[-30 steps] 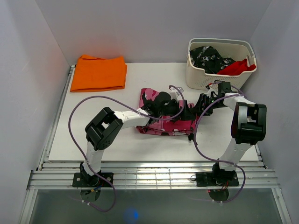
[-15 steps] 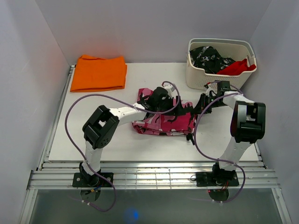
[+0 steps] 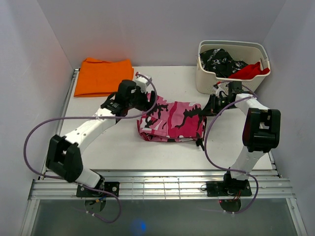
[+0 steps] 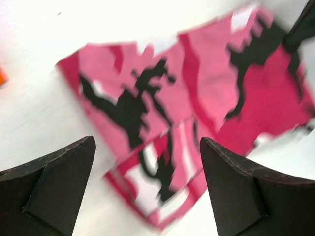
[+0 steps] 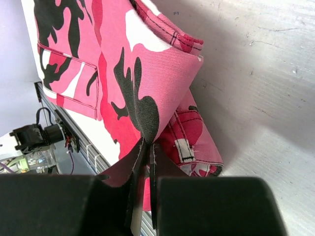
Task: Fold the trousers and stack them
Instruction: Fold the trousers
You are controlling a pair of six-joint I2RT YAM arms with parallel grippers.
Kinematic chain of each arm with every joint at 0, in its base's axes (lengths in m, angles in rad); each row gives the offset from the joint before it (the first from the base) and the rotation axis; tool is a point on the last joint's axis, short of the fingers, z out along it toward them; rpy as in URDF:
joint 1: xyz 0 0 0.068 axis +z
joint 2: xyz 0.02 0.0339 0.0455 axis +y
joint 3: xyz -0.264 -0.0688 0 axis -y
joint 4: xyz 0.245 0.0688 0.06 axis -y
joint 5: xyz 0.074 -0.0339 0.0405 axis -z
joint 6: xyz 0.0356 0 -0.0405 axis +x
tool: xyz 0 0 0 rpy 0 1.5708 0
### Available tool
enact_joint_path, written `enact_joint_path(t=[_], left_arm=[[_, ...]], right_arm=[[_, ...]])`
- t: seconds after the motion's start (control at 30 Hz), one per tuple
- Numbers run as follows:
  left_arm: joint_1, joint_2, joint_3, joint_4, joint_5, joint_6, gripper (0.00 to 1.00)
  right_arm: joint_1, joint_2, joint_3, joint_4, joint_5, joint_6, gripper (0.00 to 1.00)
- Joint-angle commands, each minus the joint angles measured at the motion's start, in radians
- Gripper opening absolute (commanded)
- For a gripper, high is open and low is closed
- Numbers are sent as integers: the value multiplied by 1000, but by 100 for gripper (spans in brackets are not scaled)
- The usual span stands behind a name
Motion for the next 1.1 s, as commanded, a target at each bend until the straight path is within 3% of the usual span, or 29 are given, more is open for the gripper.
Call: enact_joint_path(t=[0.0,0.07,0.17,0.27,0.33,0.53,0.83,1.07], left_arm=[[-7,-171,-131,-178,-97,396,98],[-6,-228,-223,-198,-109,467,98],[-6,-334,-317,-170,-109,505,98],[-6,-360,-377,-166,-154,501,98],[-6,-369,-403,-156,-186,495,98],[-6,-391,-438,-130,-194,464,98],[0,-381,-411,-159,-177,381,98],[0,-418,-504,-98,-131,470,98]], right_arm=[[5,-3,14,-30,-4,-25,8],[5,14,17,-42,16,-37,12],[6,25,38,-64,48,-41,42],[6,5,50,-76,94,-40,59],[6,-7,50,-84,122,-44,60],[15,-41,21,-73,102,-28,53],[43,51,33,-45,100,-17,49],[44,49,66,-58,85,-7,8]])
